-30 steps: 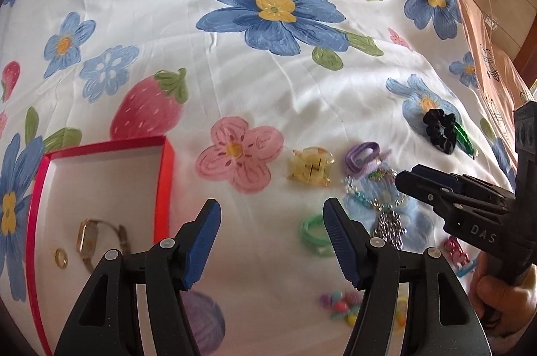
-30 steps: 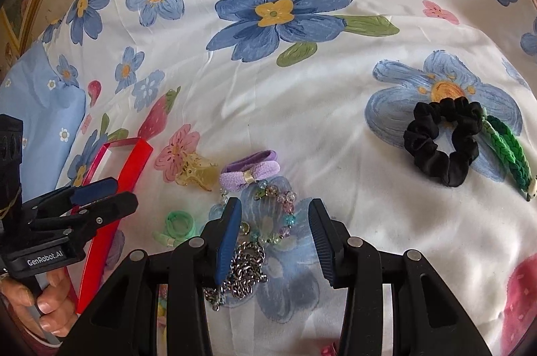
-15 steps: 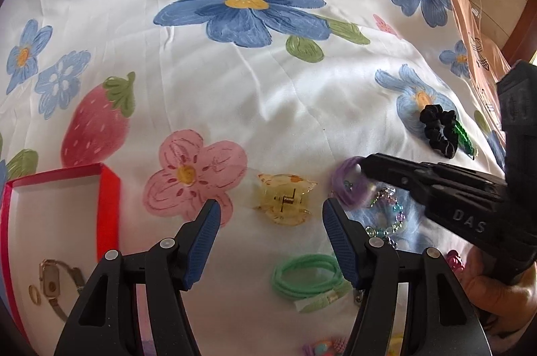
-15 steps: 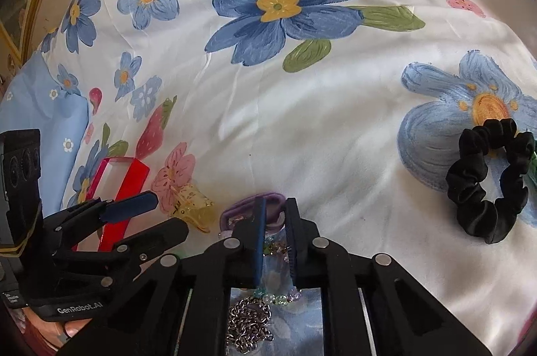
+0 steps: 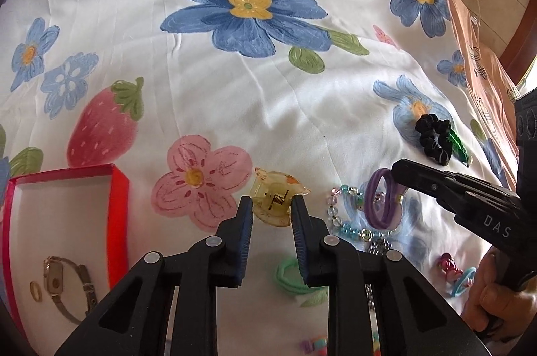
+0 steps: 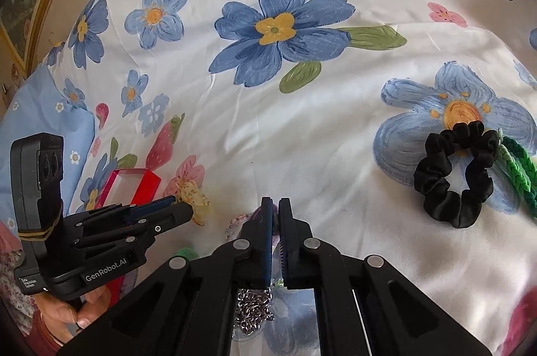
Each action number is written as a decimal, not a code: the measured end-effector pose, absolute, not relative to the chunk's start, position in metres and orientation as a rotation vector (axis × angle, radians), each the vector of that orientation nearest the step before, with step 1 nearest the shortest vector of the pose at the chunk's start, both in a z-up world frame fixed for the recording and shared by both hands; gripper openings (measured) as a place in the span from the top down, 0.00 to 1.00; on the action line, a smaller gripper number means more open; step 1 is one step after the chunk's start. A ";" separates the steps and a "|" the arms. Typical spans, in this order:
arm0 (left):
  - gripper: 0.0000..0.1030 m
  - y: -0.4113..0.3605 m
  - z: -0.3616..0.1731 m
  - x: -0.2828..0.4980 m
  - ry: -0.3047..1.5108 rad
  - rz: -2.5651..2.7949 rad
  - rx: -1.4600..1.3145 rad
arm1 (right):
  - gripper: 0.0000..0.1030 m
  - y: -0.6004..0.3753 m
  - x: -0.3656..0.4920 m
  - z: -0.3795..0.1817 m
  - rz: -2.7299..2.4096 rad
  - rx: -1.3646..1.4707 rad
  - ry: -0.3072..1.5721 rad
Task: Organize jewelry
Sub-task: 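Carry claw clip and purple hair tie into the box and release both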
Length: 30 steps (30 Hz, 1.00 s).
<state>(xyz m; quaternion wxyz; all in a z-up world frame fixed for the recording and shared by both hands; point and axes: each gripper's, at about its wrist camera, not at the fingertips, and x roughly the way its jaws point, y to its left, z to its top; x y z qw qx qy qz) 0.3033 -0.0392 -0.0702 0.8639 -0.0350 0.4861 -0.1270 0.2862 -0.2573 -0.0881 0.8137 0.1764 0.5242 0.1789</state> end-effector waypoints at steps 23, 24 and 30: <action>0.79 0.063 -0.005 0.175 0.924 -0.150 -0.172 | 0.97 -0.180 0.245 -0.052 0.544 0.356 1.112; 0.79 0.070 -0.003 0.169 0.923 -0.139 -0.180 | 0.97 -0.174 0.244 -0.051 0.554 0.353 1.114; 0.79 0.100 0.000 0.142 0.921 -0.083 -0.203 | 0.97 -0.142 0.236 -0.049 0.610 0.336 1.124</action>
